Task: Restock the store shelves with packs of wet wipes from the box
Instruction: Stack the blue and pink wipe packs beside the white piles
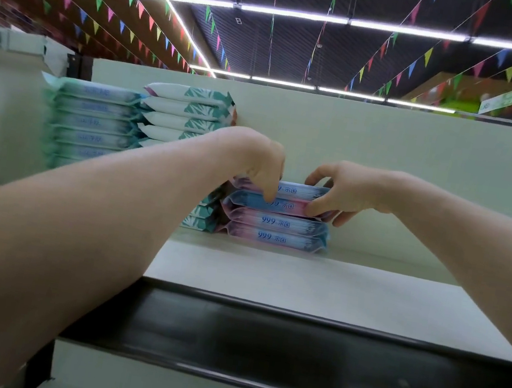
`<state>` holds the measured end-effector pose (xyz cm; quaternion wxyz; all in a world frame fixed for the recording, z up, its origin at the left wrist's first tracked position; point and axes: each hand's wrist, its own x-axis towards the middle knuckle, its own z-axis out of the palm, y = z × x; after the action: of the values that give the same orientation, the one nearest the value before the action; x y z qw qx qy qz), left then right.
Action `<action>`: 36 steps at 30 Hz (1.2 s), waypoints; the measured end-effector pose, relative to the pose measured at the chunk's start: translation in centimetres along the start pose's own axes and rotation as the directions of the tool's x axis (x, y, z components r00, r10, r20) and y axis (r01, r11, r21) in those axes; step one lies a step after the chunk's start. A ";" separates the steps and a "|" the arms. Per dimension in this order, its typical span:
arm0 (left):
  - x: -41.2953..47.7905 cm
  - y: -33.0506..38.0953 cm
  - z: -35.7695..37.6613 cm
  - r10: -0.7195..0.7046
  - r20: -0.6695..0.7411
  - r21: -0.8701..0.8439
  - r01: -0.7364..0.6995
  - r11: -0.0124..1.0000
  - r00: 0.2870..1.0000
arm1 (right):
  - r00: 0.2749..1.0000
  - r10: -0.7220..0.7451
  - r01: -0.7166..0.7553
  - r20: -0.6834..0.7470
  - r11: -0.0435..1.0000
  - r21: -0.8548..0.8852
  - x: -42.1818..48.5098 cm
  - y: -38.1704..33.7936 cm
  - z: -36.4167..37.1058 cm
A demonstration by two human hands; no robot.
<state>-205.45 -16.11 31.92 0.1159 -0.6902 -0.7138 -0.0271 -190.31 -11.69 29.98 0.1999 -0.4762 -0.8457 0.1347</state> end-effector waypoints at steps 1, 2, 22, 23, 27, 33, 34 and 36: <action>0.0 0.1 0.1 -0.002 -0.008 0.005 0.002 1.000 1.000 | 1.000 -0.003 0.003 -0.008 1.000 -0.009 0.1 0.0 0.1; 0.0 0.2 0.1 -0.003 -0.005 0.012 0.003 1.000 1.000 | 1.000 -0.003 0.003 -0.010 1.000 -0.021 0.1 -0.1 0.1; -0.4 0.5 -0.3 0.023 0.093 0.191 -0.041 0.981 0.995 | 0.979 0.101 -0.148 0.177 0.950 0.276 -0.3 0.6 1.5; -0.5 0.5 -0.3 0.023 0.083 0.202 -0.040 0.979 0.996 | 0.981 0.099 -0.144 0.168 0.949 0.279 -0.2 0.5 1.6; -0.9 0.5 -0.2 0.013 0.061 0.201 -0.025 0.979 0.998 | 0.981 0.118 -0.153 0.156 0.961 0.232 -0.7 0.3 1.7; -1.5 0.8 -1.1 -0.030 -0.011 0.159 0.031 0.987 0.999 | 0.990 -0.078 0.035 -0.115 0.940 -0.338 -2.1 -1.6 -0.3; -1.6 0.8 -1.2 -0.038 -0.024 0.141 0.041 0.989 0.999 | 0.977 -0.147 0.086 -0.153 0.933 -0.351 -2.0 -1.9 -0.4; -1.7 0.8 -0.9 -0.061 -0.052 0.101 0.066 0.993 0.997 | 0.962 -0.211 0.140 -0.175 0.928 -0.346 -1.6 -2.2 -0.1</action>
<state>-204.51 -17.92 32.38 0.1680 -0.6594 -0.7327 -0.0109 -191.15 -14.19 30.66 0.2161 -0.4365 -0.8699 -0.0783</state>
